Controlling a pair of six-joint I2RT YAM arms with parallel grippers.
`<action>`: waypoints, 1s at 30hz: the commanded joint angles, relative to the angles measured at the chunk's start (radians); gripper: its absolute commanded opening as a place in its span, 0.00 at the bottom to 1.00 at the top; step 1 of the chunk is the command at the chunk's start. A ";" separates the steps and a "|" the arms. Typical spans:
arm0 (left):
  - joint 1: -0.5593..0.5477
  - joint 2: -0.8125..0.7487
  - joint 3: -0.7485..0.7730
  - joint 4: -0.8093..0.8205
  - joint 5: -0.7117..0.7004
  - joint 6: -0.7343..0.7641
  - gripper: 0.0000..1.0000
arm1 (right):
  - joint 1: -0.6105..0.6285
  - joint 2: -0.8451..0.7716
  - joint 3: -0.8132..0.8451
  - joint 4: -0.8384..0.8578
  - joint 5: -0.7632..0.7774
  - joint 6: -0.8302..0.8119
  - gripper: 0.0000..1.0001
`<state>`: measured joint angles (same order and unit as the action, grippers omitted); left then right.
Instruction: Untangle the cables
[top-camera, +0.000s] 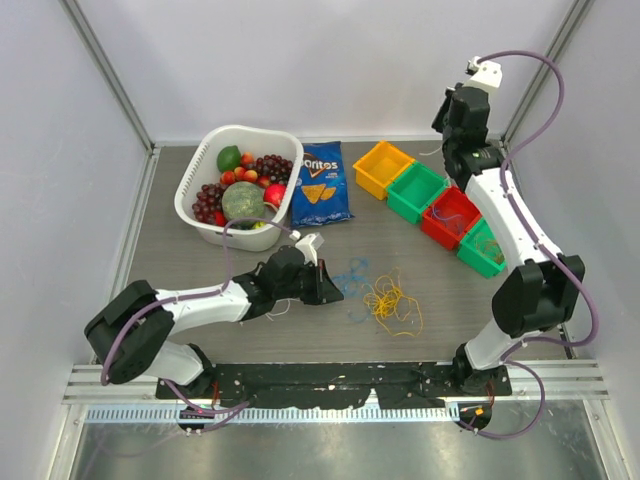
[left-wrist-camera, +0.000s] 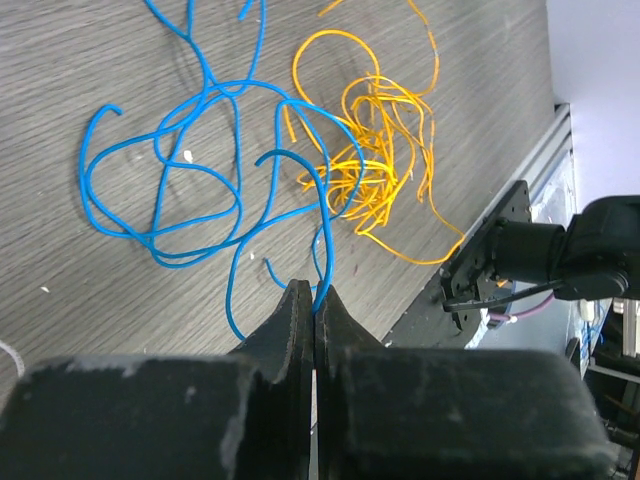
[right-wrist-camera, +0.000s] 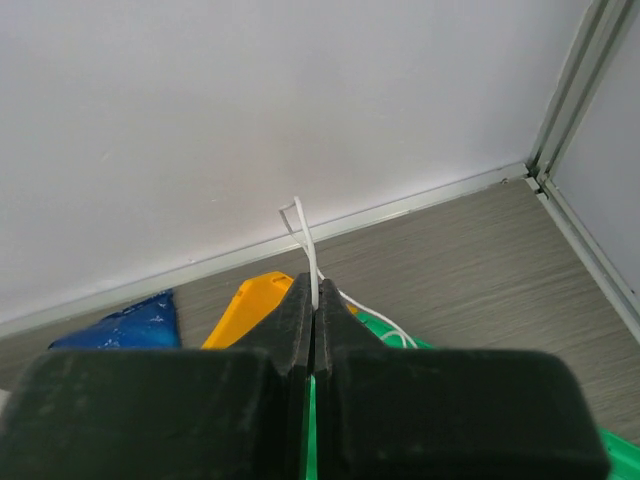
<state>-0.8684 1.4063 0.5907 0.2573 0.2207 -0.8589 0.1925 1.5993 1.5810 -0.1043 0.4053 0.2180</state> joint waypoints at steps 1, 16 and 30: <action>0.003 -0.043 0.053 0.051 0.060 0.058 0.00 | -0.004 0.036 0.010 0.135 -0.002 0.018 0.01; 0.003 -0.059 0.081 0.033 0.111 0.047 0.00 | -0.002 0.065 -0.335 0.333 -0.028 0.053 0.01; 0.016 -0.115 0.158 -0.018 0.147 0.024 0.00 | -0.005 0.051 -0.364 0.119 -0.177 0.243 0.01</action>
<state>-0.8635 1.3369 0.6842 0.2272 0.3237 -0.8284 0.1917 1.6390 1.0821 0.1207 0.2192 0.3965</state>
